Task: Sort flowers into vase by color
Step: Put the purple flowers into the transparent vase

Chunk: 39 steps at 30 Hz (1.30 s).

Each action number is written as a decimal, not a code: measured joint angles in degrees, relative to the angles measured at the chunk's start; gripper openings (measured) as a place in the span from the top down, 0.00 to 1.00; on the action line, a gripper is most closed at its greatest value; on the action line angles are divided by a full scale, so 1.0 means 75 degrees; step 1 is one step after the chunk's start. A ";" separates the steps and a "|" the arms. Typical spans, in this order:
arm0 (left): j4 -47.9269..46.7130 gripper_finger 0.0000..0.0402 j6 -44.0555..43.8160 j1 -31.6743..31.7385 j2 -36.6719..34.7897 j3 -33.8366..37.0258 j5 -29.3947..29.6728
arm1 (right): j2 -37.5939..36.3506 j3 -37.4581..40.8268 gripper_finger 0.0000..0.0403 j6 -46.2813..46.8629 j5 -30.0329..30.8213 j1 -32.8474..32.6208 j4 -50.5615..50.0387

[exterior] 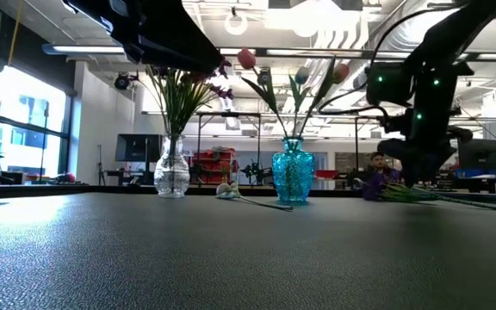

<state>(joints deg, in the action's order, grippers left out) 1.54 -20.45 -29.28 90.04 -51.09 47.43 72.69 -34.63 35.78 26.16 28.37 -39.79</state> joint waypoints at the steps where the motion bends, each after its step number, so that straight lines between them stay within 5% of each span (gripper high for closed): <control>1: 0.0003 0.58 0.0000 0.0000 0.0000 0.0000 -0.0047 | 0.0000 0.0000 0.57 -0.0077 -0.0142 0.0188 0.0081; 7: 0.0003 0.58 -0.0001 -0.0003 0.0003 0.0000 -0.0109 | 0.0000 0.0003 0.49 -0.0580 -0.1142 0.0875 0.0653; 20: 0.0000 0.58 -0.0058 -0.0006 0.0006 0.0000 -0.0112 | 0.0964 -0.0003 0.54 -0.0686 -0.1673 0.1420 0.0968; 24: 0.0000 0.58 -0.0058 -0.0006 0.0006 0.0000 -0.0112 | 0.1119 -0.0017 0.64 -0.0932 -0.1708 0.1415 0.1108; 30: 0.0000 0.58 -0.0064 -0.0006 0.0006 0.0003 -0.0112 | 0.0875 -0.0001 0.95 -0.1015 -0.1985 0.1398 0.0738; 35: -0.0001 0.58 -0.0068 -0.0006 0.0006 0.0003 -0.0112 | 0.0521 0.0017 0.95 0.0216 -0.2126 0.0629 -0.0267; 39: -0.0003 0.58 -0.0070 -0.0012 0.0008 0.0003 -0.0112 | 0.0227 0.0017 0.99 0.1393 -0.2350 -0.0778 -0.1081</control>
<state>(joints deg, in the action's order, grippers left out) 1.52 -20.97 -29.36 90.10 -51.07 46.59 74.39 -34.50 46.23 8.54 22.53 -47.90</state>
